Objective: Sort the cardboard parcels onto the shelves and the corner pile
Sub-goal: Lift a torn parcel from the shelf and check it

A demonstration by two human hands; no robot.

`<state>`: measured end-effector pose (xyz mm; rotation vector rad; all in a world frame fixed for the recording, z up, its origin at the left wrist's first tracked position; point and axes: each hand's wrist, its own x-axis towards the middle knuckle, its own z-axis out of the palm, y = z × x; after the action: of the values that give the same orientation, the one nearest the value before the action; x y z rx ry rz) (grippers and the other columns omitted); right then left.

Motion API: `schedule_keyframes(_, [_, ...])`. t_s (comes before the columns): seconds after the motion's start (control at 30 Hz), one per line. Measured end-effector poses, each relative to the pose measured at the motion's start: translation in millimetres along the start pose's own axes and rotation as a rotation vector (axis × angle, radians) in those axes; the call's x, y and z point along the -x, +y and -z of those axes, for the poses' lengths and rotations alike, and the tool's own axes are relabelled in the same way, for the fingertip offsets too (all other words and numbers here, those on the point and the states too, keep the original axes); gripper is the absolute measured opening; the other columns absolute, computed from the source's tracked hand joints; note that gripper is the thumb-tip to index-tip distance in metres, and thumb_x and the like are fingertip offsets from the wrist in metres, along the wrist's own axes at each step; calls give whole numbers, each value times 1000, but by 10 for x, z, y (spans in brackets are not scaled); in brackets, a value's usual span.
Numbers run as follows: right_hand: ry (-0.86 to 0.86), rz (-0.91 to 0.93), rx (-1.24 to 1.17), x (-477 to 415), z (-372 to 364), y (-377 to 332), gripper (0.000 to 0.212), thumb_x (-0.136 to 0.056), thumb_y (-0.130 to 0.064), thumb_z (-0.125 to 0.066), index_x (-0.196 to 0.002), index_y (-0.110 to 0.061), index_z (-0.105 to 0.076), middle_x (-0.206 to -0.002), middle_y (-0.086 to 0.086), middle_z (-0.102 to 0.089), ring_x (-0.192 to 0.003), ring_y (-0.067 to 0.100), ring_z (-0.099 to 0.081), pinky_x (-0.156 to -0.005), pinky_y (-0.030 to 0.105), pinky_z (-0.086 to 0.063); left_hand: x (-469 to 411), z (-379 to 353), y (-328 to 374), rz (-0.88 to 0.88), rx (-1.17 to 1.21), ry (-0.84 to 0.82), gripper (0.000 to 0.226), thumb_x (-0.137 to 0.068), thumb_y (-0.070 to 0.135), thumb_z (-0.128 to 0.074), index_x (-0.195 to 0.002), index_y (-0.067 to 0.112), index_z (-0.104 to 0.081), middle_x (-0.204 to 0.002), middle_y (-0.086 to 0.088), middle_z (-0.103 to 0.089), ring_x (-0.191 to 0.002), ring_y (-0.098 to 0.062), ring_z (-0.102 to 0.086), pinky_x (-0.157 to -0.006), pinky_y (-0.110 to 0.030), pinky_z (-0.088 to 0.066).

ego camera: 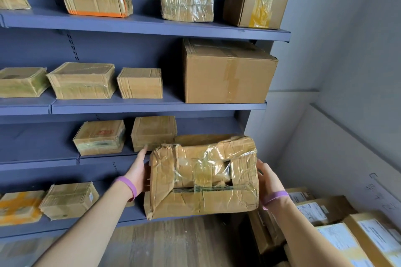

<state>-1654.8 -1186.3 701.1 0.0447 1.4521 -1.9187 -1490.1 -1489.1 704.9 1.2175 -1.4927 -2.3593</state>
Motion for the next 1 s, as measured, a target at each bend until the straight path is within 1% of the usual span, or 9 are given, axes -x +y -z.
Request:
schedule_keyframes(0.13, [-63, 57, -19, 4, 46, 24, 35, -89, -22, -51, -116, -11, -70, -115, 21, -69, -104, 41, -66, -93, 55, -51, 49, 7, 45, 46, -116, 3, 67, -76, 74, -59, -107, 15, -70, -108, -18, -72, -106, -34, -62, -101, -50, -42])
schedule_keyframes(0.23, [89, 74, 62, -17, 60, 29, 37, -99, -10, -34, -86, -8, -69, -91, 16, -65, -81, 27, -64, -78, 31, -55, 46, 48, 26, -2, -67, -25, 54, -72, 48, -72, -111, 12, -69, -92, -13, -73, -86, -29, -63, -88, -42, -47])
schedule_keyframes(0.3, [181, 103, 116, -64, 107, 60, 38, -102, -25, -35, -83, -7, -63, -86, 11, -61, -77, 22, -59, -75, 26, -50, 48, 50, -2, -36, -2, -41, 35, -83, 31, -64, -110, 9, -68, -85, -11, -71, -80, -27, -62, -82, -39, -46])
schedule_keyframes(0.37, [194, 37, 108, -136, 125, 109, 66, -92, -61, -41, -102, -3, -70, -104, 16, -71, -97, 32, -68, -96, 40, -49, 88, 33, -19, -47, -1, -51, 24, -89, 18, -57, -106, 6, -69, -90, -14, -72, -82, -28, -64, -81, -37, -48])
schedule_keyframes(0.43, [195, 15, 84, -191, 174, 149, 84, -79, -80, -48, -116, -7, -70, -112, 16, -72, -107, 35, -68, -104, 49, -46, 91, 31, -32, -42, -29, -40, 25, -89, 9, -53, -109, 4, -68, -94, -16, -71, -84, -30, -63, -81, -37, -47])
schedule_keyframes(0.63, [169, 51, 61, -141, 130, 104, 100, -55, -83, -73, -133, -22, -56, -120, 11, -70, -107, 34, -69, -102, 55, -48, 134, 62, -41, -106, -78, -25, 52, -82, -13, -43, -127, 11, -56, -119, -24, -66, -99, -36, -63, -84, -42, -51])
schedule_keyframes(0.77, [186, 79, 119, 16, 19, 13, 80, -70, -75, -70, -128, -22, -62, -114, 9, -73, -104, 29, -71, -99, 50, -52, 212, 21, -55, -172, -168, -51, 62, -80, -20, -36, -122, 19, -59, -115, -16, -69, -103, -30, -64, -83, -38, -50])
schedule_keyframes(0.87, [254, 59, 172, 48, 13, -3, 54, -84, -61, -64, -120, -19, -66, -111, 13, -72, -101, 31, -68, -95, 46, -53, 230, 40, -78, -182, -218, -35, 66, -79, -20, -36, -125, 21, -59, -116, -15, -68, -109, -32, -62, -94, -46, -50])
schedule_keyframes(1.0, [309, -16, 159, 43, 26, 5, 50, -82, -46, -50, -112, -11, -68, -119, 13, -68, -94, 28, -58, -84, 41, -44, 276, 52, -95, -207, -315, 8, 74, -75, -25, -39, -127, 26, -52, -115, -13, -67, -111, -32, -61, -97, -53, -49])
